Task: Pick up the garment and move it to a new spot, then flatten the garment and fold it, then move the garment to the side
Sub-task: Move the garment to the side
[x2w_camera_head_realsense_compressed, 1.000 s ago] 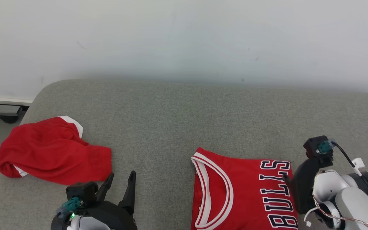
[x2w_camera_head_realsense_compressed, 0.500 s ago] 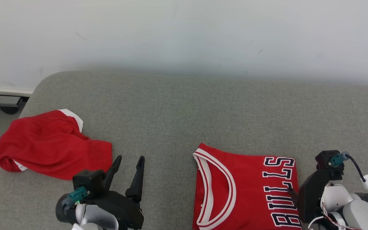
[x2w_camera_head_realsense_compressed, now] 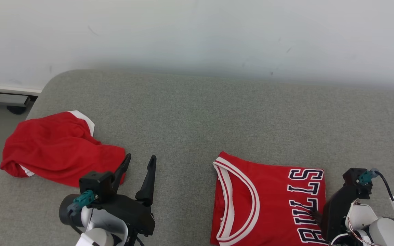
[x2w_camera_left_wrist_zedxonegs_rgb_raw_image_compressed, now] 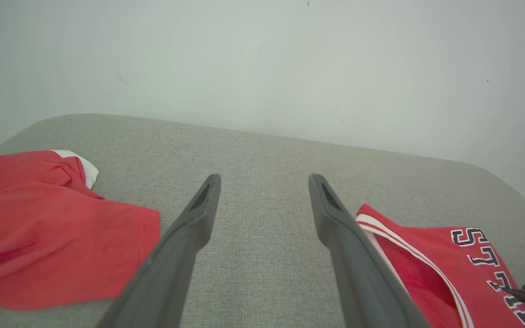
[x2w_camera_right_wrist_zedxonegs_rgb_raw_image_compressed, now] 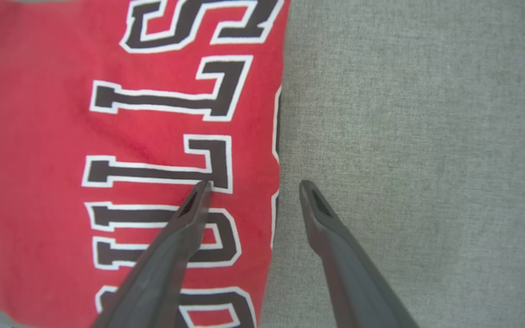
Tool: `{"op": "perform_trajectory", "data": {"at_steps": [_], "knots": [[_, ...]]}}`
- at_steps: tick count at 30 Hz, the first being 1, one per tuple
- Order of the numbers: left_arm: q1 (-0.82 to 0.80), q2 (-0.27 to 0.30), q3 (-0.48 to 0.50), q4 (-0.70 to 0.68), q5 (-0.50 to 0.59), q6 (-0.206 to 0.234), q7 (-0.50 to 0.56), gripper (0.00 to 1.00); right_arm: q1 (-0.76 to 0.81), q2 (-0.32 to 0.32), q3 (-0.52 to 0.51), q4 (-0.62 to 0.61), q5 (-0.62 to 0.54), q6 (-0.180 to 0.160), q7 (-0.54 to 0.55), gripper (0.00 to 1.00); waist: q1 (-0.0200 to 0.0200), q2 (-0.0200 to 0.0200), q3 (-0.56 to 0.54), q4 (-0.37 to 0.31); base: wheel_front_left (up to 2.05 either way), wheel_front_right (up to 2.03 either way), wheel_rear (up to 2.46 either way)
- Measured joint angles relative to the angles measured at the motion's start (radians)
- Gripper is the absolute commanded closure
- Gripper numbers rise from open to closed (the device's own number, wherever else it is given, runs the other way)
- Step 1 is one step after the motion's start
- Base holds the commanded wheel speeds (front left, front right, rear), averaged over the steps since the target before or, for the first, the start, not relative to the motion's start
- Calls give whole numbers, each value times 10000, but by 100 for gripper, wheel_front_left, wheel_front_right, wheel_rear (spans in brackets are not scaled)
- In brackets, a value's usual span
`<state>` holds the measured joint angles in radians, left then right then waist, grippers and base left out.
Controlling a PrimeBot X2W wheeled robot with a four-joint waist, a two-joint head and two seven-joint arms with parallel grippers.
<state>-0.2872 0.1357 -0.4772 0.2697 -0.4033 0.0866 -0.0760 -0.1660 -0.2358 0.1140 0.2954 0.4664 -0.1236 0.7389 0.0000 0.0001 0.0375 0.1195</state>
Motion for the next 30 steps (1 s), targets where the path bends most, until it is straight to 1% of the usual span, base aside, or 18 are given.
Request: {"op": "perform_trajectory", "data": {"at_steps": [3, 10, 12, 13, 14, 15, 16, 25, 26, 27, 30], "knots": [[-42, 0, -29, 2, 2, -2, -52, 0, 35, 27, -71, 167, -4, -6, 2, 0, 0, 0, 35, 91, 0, 0, 0], [-38, 8, -67, 10, 2, -8, -52, 0, -29, 316, -309, 537, 13, -8, -12, 0, 0, 0, 93, 167, 0, 0, 0], [-38, 8, -81, 13, 2, -77, -52, 0, -62, 378, -416, 617, 15, -8, -13, 0, 0, -1, 110, 185, 0, 0, 0], [-38, 8, -86, 15, 2, -77, -52, 0, -71, 405, -470, 660, 15, -8, -27, 35, 0, 0, 118, 193, 0, 0, 0], [-38, 8, -88, 15, 2, -77, -52, 0, -84, 412, -508, 713, 15, -8, -75, 76, 0, 0, 125, 203, 0, 0, 0], [-38, 8, -88, 15, 2, -77, -52, 0, -84, 412, -508, 713, 15, -8, -75, 92, 0, 0, 125, 203, 0, 0, 0], [-38, 8, -88, 19, 2, -77, -52, 0, -95, 412, -558, 771, 13, -8, -102, 100, 0, -1, 133, 212, 0, 0, 0], [-34, 63, -88, 35, -2, -79, -50, 0, -363, 399, -794, 982, -21, -6, -320, 100, 0, 0, 172, 241, 0, 0, 0], [-25, 92, -81, 15, -2, -79, -50, 0, -455, 334, -790, 993, -58, -6, -322, 100, 0, 0, 185, 231, 0, 0, 0], [-19, 180, -38, -12, -2, -79, -52, 0, -712, 102, -834, 1009, -163, -6, -368, 100, 0, 0, 226, 199, 0, 0, 0], [-16, 232, 31, -25, -4, -77, -52, 0, -1065, -324, -1085, 1016, -349, -6, -537, 100, 1, 0, 289, 129, 0, 0, 0]]}}
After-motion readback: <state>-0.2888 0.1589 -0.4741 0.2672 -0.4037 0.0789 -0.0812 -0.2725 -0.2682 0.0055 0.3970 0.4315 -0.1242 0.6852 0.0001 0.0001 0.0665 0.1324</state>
